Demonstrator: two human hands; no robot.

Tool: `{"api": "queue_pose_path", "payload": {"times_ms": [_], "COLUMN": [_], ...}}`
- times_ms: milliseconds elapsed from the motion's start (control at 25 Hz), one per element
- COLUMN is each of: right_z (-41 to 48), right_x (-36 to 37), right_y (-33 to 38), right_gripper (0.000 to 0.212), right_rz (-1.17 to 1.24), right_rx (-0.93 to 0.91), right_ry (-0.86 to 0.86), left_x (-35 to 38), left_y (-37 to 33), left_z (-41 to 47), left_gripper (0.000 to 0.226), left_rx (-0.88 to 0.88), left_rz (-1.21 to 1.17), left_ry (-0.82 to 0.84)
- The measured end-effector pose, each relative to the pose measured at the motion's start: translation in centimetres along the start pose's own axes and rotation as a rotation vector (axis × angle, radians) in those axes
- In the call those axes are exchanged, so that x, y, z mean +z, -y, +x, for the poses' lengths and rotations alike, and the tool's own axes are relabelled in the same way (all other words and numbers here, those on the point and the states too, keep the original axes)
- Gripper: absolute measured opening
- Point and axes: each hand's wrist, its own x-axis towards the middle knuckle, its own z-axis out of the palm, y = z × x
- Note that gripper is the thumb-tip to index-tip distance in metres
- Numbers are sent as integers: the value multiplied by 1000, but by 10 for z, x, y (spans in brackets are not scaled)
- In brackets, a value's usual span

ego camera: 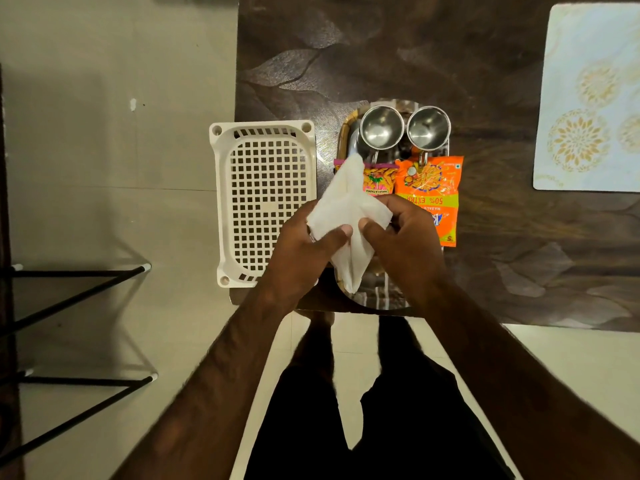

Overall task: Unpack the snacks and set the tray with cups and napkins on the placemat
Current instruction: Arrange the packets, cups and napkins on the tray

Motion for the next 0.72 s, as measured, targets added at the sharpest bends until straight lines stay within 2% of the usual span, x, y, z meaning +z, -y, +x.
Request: {"api": "queue_pose_path", "payload": {"times_ms": [120, 280, 360, 520, 640, 720], "right_z": [-4, -6, -7, -7, -4, 3], "right_x": [9, 12, 17, 18, 6, -4], "right_y": [-2, -2, 0, 2, 1, -1], "right_gripper": [36, 38, 39, 44, 48, 44], "right_rz": [-110, -193, -196, -138, 84, 130], "right_rx": [-42, -156, -194, -224, -104, -38], "right_ry": [-28, -144, -113, 21, 101, -33], "left_x": [6, 9, 13, 19, 13, 8], "left_y": [-2, -5, -7, -11, -11, -7], "left_z": [1, 4, 2, 3, 7, 10], "left_gripper": [34, 33, 24, 18, 22, 33], "left_rx": [43, 49, 36, -84, -59, -102], "left_rz": [138, 167, 99, -282, -213, -259], "left_ry": [-120, -165, -121, 22, -96, -99]}}
